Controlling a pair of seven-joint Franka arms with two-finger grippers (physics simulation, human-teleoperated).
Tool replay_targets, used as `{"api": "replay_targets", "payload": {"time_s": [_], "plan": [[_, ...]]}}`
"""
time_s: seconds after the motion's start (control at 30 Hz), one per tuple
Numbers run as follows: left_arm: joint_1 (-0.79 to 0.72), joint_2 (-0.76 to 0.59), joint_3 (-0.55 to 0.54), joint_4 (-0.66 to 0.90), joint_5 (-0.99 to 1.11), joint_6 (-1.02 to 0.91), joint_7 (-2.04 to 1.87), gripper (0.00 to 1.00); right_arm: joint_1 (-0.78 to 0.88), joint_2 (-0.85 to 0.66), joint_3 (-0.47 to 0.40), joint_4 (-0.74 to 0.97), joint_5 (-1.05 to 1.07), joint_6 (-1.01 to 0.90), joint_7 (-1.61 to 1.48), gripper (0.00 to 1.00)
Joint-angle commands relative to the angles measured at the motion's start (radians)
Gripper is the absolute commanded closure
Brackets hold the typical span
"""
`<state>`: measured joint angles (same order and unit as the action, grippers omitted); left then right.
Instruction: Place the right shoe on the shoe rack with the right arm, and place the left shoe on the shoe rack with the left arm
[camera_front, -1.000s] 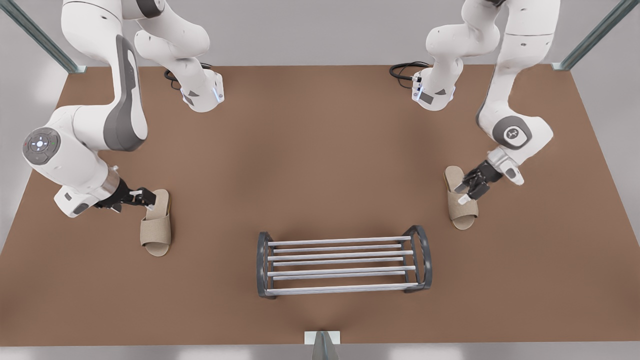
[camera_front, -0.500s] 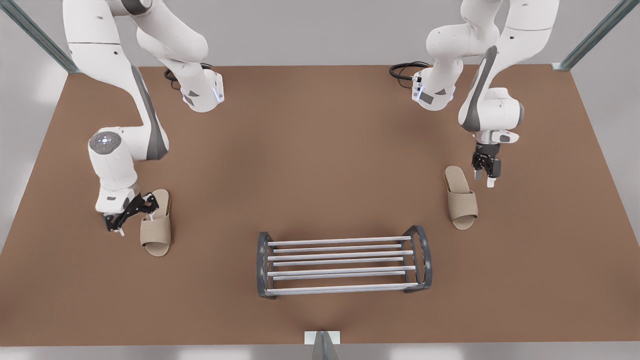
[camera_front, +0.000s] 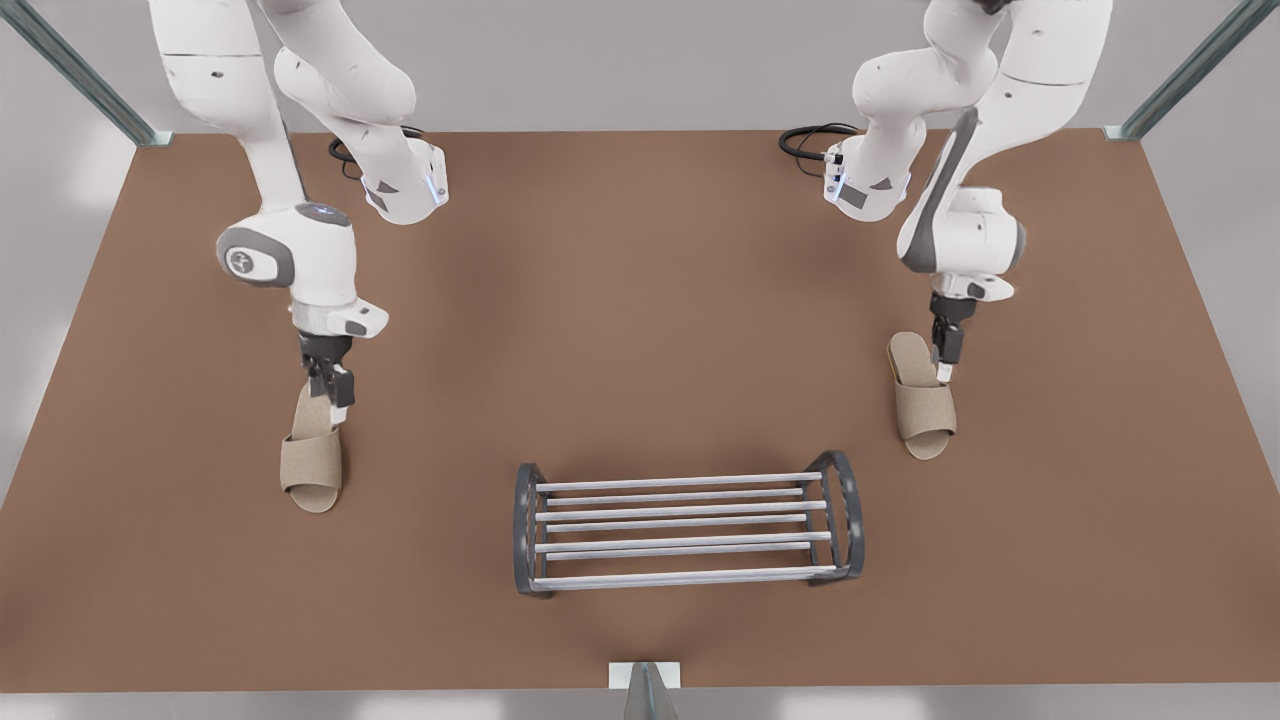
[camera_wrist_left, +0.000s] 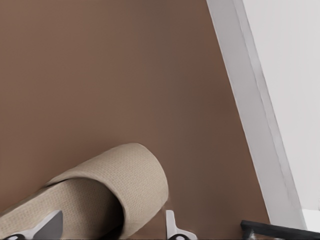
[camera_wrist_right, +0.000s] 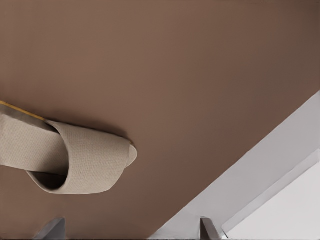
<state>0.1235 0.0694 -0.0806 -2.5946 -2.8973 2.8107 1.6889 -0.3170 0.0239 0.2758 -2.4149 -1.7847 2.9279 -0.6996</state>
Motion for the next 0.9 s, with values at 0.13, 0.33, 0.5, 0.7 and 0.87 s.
{"api": "replay_targets", "payload": {"time_s": [0.13, 0.33, 0.5, 0.7, 0.87], "plan": [[-0.077, 0.044, -0.008, 0.022, -0.281, -0.045, -0.055, 0.00, -0.085, 0.080, 0.011, 0.025, -0.509, -0.171, 1.741, 0.00], [-0.071, 0.063, -0.007, 0.037, -0.290, -0.043, -0.135, 0.00, -0.122, 0.183, 0.006, 0.043, -0.850, -0.176, 2.465, 0.00], [-0.038, 0.072, -0.007, 0.045, -0.269, -0.050, -0.132, 0.00, -0.123, 0.209, 0.011, -0.010, -1.233, -0.328, 2.843, 0.00], [-0.024, 0.101, -0.007, 0.077, -0.266, -0.046, -0.132, 0.00, -0.146, 0.290, 0.011, -0.006, -1.357, -0.426, 2.968, 0.00], [0.001, 0.125, -0.007, 0.110, -0.258, -0.046, -0.130, 0.00, -0.145, 0.320, 0.010, 0.011, -1.504, -0.547, 2.953, 0.00]]}}
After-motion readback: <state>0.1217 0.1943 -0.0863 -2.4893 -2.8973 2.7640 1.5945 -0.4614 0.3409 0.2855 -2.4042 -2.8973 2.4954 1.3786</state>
